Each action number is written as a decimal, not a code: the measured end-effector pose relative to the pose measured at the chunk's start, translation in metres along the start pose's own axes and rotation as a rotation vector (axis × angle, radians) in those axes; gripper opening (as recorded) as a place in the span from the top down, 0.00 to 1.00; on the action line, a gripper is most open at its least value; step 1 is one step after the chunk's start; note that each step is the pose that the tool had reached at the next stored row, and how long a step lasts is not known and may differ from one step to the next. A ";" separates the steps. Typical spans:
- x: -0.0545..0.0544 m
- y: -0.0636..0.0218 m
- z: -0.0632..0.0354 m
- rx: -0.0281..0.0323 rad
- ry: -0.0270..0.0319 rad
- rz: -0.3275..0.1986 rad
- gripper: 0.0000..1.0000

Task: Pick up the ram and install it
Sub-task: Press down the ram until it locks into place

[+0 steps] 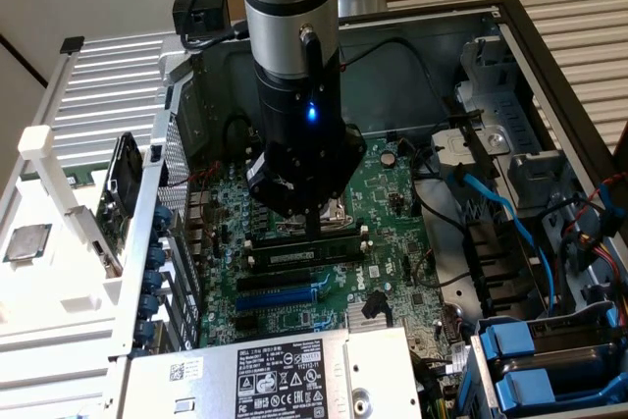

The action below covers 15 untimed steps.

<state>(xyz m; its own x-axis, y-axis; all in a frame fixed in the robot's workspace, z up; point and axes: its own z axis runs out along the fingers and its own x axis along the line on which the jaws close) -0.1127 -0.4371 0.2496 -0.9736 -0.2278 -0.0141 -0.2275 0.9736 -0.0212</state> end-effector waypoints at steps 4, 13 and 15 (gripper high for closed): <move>0.000 0.0000 0.0000 0.0007 0.0010 0.046 0.89; 0.000 0.0000 0.0000 0.0021 0.0027 0.124 0.89; 0.000 0.0000 0.0000 0.0021 0.0027 0.124 0.89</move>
<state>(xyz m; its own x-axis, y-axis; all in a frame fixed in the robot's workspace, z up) -0.1126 -0.4371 0.2496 -0.9943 -0.1053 -0.0141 -0.1050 0.9942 -0.0215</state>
